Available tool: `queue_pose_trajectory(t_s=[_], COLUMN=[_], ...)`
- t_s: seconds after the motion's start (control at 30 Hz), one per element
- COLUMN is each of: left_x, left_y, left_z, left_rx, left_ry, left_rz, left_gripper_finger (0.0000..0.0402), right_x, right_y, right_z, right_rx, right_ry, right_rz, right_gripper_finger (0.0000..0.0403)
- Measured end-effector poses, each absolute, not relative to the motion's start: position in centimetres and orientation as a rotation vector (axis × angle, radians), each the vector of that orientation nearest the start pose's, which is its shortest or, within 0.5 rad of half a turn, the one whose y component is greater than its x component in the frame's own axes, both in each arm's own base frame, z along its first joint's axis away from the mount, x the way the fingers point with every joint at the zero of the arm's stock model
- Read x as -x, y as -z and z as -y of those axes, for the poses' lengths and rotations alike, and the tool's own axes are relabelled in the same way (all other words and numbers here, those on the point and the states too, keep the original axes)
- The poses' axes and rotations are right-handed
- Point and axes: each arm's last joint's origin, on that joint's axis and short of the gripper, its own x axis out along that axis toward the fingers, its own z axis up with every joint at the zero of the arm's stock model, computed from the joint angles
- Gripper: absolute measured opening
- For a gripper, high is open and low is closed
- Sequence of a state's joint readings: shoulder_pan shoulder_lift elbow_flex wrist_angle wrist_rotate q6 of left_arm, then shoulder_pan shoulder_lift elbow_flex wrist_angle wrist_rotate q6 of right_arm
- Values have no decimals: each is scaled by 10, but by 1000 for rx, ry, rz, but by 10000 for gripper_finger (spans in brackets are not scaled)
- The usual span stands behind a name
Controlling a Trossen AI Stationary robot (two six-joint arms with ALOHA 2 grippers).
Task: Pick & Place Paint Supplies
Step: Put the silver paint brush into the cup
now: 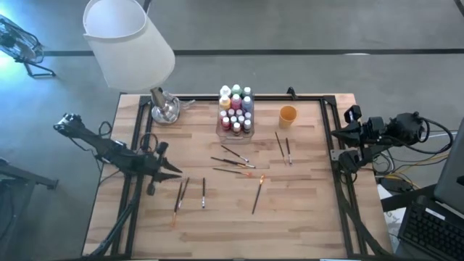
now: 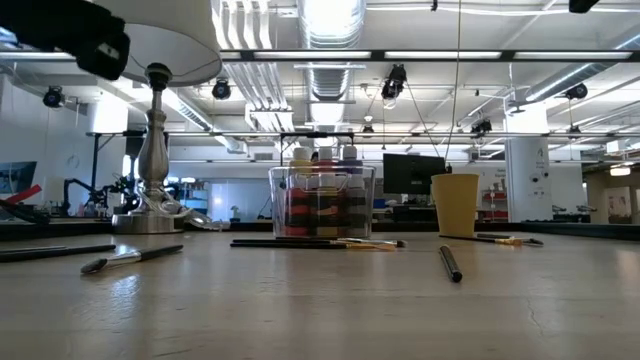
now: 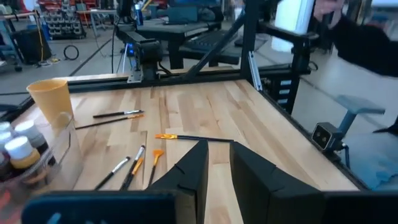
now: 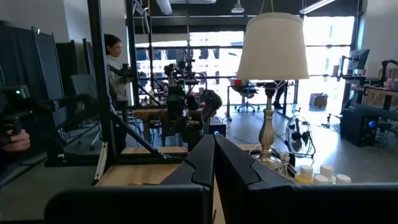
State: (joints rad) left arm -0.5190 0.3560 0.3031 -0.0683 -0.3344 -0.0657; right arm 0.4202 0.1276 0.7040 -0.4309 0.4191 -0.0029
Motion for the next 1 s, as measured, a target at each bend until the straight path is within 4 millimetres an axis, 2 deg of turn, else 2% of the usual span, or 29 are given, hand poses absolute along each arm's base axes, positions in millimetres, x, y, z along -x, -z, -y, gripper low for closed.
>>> queue_pose_trajectory(t_s=[0.13, 0.33, 0.47, 0.63, 0.83, 1.0], left_x=[-98, -100, -106, -127, -159, -180], left_y=[-220, -225, -248, -287, -344, -363], left_z=[45, 46, 48, 58, 88, 117], left_rx=[129, 214, 205, 147, 121, 101], left_ry=[158, 152, 89, -35, -74, -164], left_rz=[-81, -102, -153, -280, -421, -606], left_gripper_finger=[69, 93, 118, 117, 112, 112], right_x=[-27, -27, -27, -27, -27, -27], right_y=[-334, -334, -334, -334, -334, -334], right_z=[1, 1, 1, 1, 1, 1], right_rx=[-54, -54, -54, -56, -56, -56], right_ry=[-1, -1, -1, -1, -1, -1], right_rz=[126, 126, 126, 126, 126, 126], right_gripper_finger=[8, 8, 8, 8, 8, 8])
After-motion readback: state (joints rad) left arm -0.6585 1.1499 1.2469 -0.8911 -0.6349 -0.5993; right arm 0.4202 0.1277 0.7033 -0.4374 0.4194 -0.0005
